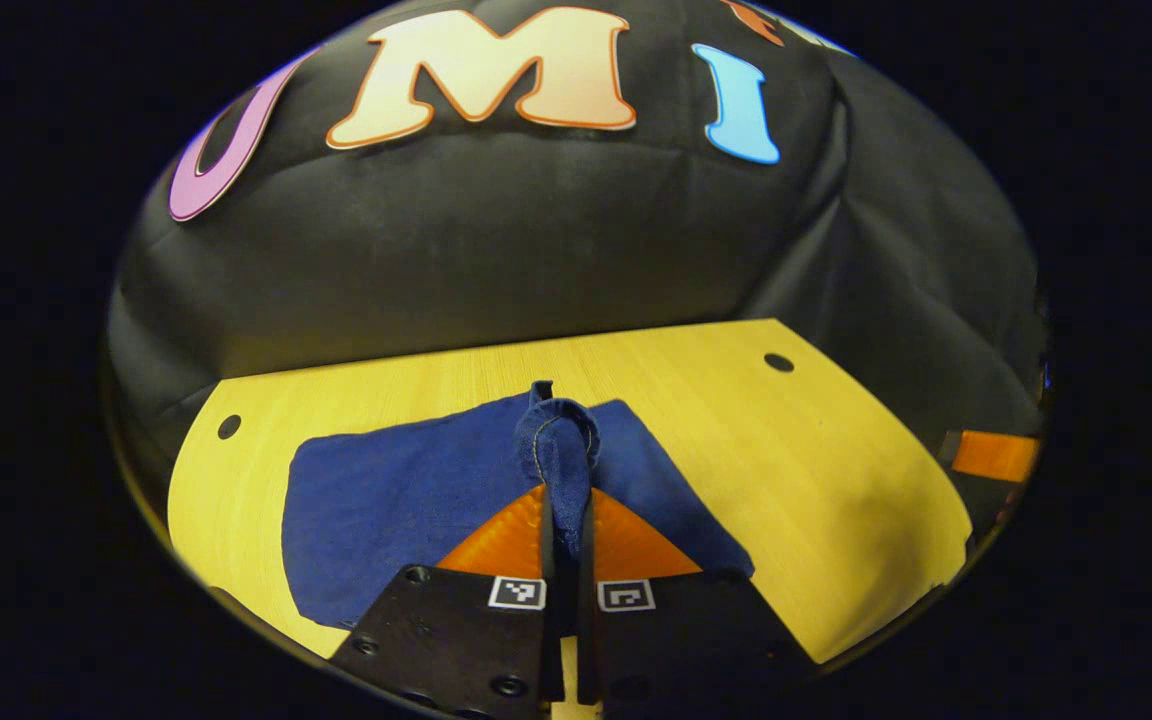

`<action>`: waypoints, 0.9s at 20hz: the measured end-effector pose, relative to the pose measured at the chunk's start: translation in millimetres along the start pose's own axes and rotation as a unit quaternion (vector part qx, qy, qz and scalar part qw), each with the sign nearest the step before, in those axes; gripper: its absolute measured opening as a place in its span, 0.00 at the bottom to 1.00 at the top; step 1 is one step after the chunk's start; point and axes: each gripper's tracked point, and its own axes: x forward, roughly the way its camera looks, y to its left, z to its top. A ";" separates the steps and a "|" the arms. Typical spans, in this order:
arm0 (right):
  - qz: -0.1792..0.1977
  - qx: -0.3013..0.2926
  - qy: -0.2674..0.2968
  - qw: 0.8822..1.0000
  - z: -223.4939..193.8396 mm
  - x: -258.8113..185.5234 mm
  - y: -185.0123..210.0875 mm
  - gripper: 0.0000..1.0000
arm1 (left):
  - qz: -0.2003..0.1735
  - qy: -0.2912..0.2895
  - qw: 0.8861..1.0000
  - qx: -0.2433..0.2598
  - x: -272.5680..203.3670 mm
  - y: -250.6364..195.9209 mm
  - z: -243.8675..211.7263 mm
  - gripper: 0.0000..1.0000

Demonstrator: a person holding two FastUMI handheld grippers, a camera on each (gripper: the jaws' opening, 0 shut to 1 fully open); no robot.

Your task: Grasp the waist and the cuffs of the jeans and fold them to make the two legs overlap; first hold the waist and fold one-third of the jeans toward the cuffs, then hold the cuffs and fold the remaining one-third in the same direction to finish folding.

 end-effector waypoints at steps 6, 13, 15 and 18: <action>-0.003 -0.020 0.011 1.000 -17.3 -0.4 18.7 0.98 | -0.076 0.005 0.997 0.005 -11.1 -50.0 -27.5 0.50; 0.010 -0.020 0.002 1.000 -28.5 -16.2 70.7 0.98 | -0.027 -0.033 0.999 0.022 -90.3 -5.3 -21.4 0.93; 0.015 -0.019 -0.004 1.000 -31.6 -24.4 88.3 0.98 | -0.008 -0.053 0.998 0.017 -119.7 17.8 -18.2 0.93; 0.020 -0.026 -0.012 0.999 -36.4 -36.9 111.7 0.98 | 0.016 -0.065 0.998 0.014 -157.4 52.1 -18.6 0.93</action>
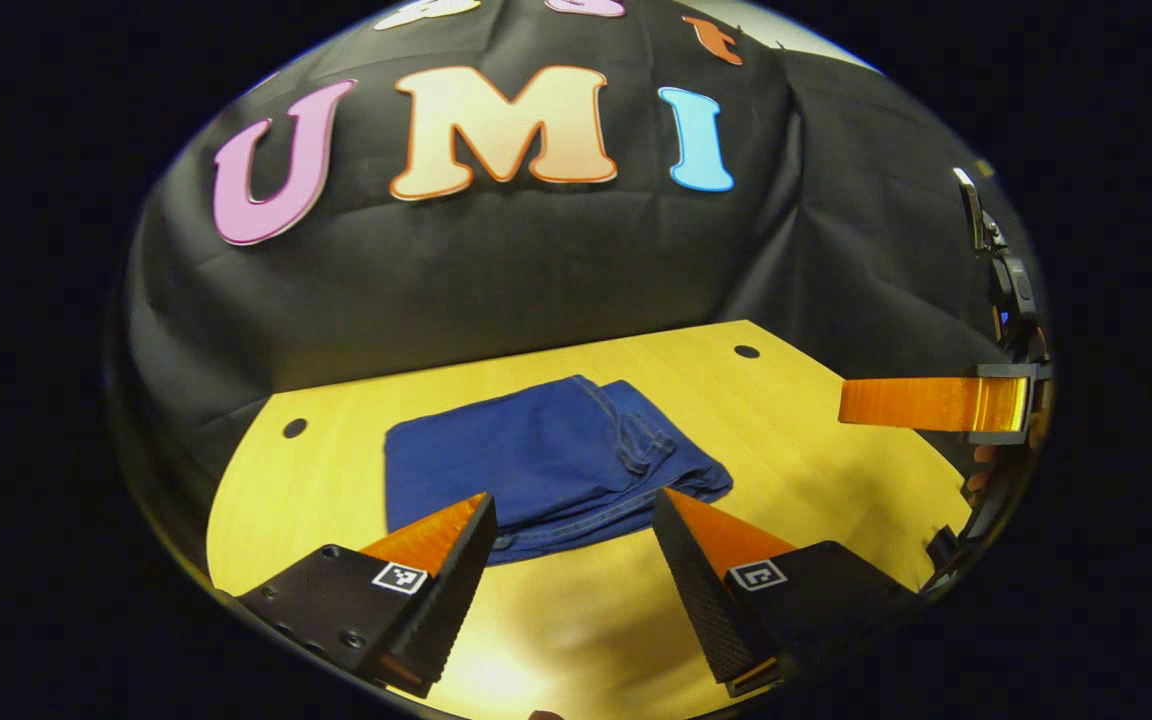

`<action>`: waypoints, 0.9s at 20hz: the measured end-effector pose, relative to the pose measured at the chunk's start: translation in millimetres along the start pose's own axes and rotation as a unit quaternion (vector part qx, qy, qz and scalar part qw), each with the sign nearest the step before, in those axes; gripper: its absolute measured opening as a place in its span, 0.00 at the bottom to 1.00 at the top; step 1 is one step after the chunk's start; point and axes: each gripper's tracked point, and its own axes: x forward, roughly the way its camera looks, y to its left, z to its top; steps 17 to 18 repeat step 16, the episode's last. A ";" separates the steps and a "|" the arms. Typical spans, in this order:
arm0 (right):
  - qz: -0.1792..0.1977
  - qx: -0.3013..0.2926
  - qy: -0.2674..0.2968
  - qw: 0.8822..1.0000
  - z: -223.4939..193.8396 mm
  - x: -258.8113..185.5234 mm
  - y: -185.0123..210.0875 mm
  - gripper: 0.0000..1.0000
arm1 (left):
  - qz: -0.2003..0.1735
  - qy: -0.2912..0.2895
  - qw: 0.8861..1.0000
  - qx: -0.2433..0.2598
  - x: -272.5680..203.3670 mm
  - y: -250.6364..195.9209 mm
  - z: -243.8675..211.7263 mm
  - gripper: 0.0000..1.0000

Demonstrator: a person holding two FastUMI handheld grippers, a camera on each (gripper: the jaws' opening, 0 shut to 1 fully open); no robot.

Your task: Grasp the waist and the cuffs of the jeans and fold them to make the two legs overlap; first hold the waist and fold one-third of the jeans toward the cuffs, then hold the cuffs and fold the remaining one-third in the same direction to finish folding.

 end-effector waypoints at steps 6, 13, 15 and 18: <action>0.012 -0.007 -0.023 1.000 -3.4 -14.4 43.5 0.98 | 0.034 -0.004 0.997 -0.063 -37.3 49.9 -21.9 0.93; 0.003 -0.026 -0.047 0.999 -3.8 -15.9 62.9 0.98 | 0.064 0.002 0.995 -0.077 -48.1 90.7 -27.9 0.93; 0.003 -0.027 -0.052 0.998 -3.6 -18.7 65.8 0.98 | 0.063 0.000 0.995 -0.074 -49.1 93.3 -28.4 0.93; 0.002 -0.026 -0.053 0.998 -3.5 -18.7 67.1 0.98 | 0.062 -0.001 0.995 -0.073 -50.7 93.3 -27.8 0.93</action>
